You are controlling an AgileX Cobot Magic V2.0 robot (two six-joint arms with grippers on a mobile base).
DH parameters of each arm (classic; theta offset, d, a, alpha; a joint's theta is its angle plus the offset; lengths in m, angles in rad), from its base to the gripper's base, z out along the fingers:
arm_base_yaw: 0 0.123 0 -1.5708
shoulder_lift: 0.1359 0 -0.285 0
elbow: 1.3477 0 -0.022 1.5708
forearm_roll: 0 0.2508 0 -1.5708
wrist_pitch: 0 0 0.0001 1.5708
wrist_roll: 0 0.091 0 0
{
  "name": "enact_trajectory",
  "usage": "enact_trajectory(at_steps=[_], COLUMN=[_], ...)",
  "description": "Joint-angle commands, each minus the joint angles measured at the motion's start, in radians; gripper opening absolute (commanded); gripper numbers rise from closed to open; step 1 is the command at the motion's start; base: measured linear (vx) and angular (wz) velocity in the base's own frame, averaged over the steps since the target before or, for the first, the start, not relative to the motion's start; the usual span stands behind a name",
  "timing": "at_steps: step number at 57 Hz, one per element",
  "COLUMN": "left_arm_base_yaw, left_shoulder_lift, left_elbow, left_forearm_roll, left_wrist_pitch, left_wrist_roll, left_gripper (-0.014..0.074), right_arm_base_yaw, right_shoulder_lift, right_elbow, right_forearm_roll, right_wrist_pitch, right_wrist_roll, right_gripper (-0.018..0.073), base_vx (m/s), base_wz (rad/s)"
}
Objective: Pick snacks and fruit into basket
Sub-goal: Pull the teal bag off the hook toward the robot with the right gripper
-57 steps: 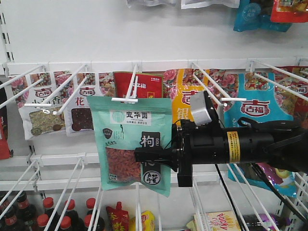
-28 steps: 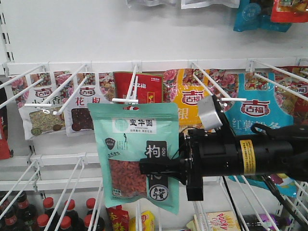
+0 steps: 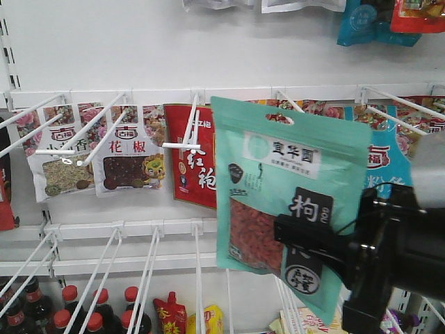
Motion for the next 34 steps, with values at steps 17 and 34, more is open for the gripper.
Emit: enact_trajectory(at_steps=[17,34], left_arm_base_yaw=[-0.006,-0.006], left_shoulder_lift=[-0.029,-0.176], left_elbow=[-0.037,-0.037], left_forearm_roll=[0.007,0.007], left_wrist_pitch=[-0.090,0.106], left_wrist_roll=[0.002,0.047], left_gripper=[0.0002,0.0002], right_arm_base_yaw=[-0.003,-0.003], right_shoulder_lift=[-0.249,-0.387], right_elbow=[0.049,0.155], right_forearm_roll=[-0.125,-0.125], right_wrist_pitch=[0.186,0.304], right_wrist_roll=[0.278,0.335], right_gripper=[-0.0009,-0.0009], base_vx=[0.00,0.00], base_wz=[0.00,0.00])
